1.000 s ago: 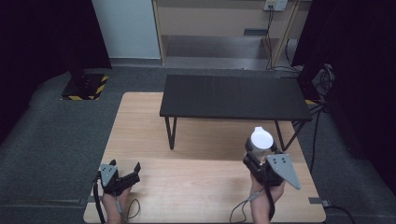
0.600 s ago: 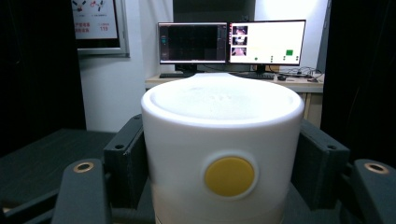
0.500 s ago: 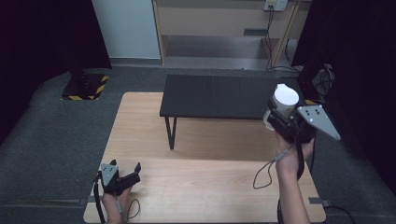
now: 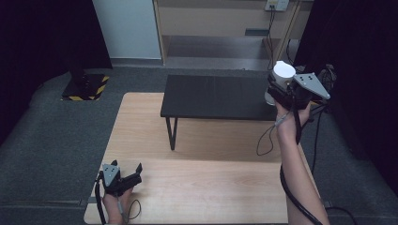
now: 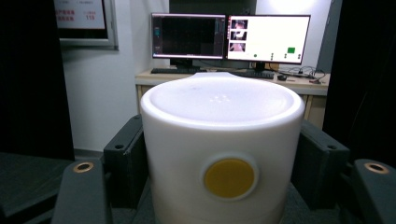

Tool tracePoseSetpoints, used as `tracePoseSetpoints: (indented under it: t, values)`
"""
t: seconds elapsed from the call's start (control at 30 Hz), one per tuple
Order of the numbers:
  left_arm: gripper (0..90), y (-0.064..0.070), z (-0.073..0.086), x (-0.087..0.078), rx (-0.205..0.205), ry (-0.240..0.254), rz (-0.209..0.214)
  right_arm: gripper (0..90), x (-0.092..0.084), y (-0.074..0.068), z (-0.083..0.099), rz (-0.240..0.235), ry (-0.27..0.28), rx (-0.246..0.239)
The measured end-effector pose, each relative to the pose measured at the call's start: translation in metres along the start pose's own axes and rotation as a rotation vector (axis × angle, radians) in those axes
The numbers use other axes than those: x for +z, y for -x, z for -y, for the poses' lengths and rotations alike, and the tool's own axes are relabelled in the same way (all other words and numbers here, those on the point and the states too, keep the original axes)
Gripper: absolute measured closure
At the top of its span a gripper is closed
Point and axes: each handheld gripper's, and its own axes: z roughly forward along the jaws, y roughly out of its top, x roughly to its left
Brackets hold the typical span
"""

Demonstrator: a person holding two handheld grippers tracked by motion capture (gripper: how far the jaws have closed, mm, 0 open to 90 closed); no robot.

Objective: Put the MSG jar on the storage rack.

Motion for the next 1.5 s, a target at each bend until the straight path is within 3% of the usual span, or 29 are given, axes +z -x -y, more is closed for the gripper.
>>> tracePoseSetpoints:
  t: [0.33,0.93,0.97,1.07,1.17,1.27,1.3,1.33,1.5]
  values:
    - [0.0,0.001,0.0,0.0,0.005,-0.004,-0.001,30.8,0.022,0.006,0.008,0.015,-0.052,0.039]
    - [0.0,0.001,0.0,0.0,0.006,-0.004,0.0,29.9,0.026,0.006,0.016,0.025,-0.033,0.027]
    - [0.0,0.001,0.0,0.0,0.006,-0.004,-0.001,22.7,0.027,0.004,0.016,0.028,-0.034,0.002]
    - [0.0,0.001,0.0,0.0,0.005,-0.003,-0.001,11.8,0.028,0.005,0.014,0.016,-0.043,-0.003]
    - [0.0,0.001,0.0,0.0,0.005,-0.003,0.0,0.8,0.02,-0.001,0.015,0.033,-0.012,-0.026]
    - [0.0,0.001,0.0,0.0,0.004,-0.002,0.001,0.6,0.002,0.0,0.021,0.002,0.029,-0.071]
    - [0.0,0.001,0.0,0.0,0.004,-0.003,0.002,0.6,-0.013,0.002,0.026,-0.02,0.046,-0.081]
    - [0.0,0.001,0.0,0.0,0.004,-0.003,0.002,0.6,-0.013,0.002,0.026,-0.02,0.046,-0.081]
    - [0.0,0.001,0.0,0.0,0.005,-0.002,0.002,0.6,-0.057,0.004,0.054,-0.021,0.108,-0.087]
